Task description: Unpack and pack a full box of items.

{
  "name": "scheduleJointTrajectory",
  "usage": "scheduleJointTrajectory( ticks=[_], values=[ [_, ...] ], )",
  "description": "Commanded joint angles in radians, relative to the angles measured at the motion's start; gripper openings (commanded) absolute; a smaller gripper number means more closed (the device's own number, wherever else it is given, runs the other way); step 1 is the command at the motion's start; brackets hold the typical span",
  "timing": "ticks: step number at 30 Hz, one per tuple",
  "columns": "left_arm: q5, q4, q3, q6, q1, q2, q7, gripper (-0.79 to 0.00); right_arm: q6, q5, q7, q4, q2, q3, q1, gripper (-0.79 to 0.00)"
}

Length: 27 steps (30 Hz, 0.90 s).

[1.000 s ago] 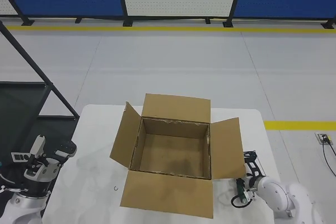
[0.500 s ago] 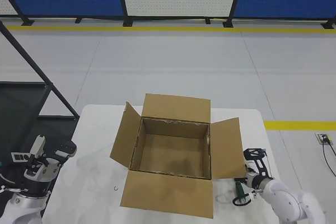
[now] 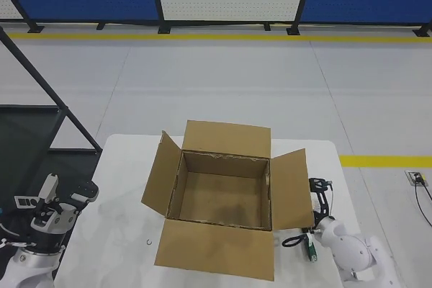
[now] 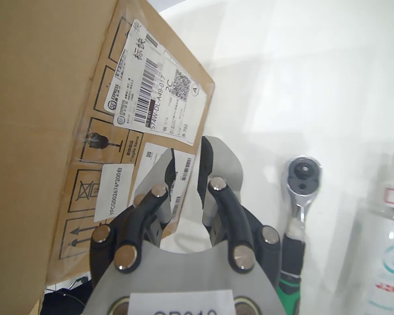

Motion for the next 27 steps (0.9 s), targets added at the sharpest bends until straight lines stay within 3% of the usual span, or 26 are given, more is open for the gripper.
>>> scheduleJointTrajectory(
  ticks=[1, 7, 27],
  values=[
    [0.0, 0.0, 0.0, 0.0, 0.0, 0.0, 0.0, 0.0, -0.009, 0.02, -0.01, 0.036, -0.002, -0.011, 0.02, -0.671],
    [0.0, 0.0, 0.0, 0.0, 0.0, 0.0, 0.0, 0.0, -0.055, 0.063, -0.033, 0.098, -0.002, -0.027, 0.051, -0.785],
    [0.0, 0.0, 0.0, 0.0, 0.0, 0.0, 0.0, 0.0, -0.091, 0.068, -0.05, 0.179, -0.008, -0.128, 0.141, -0.785]
  ],
)
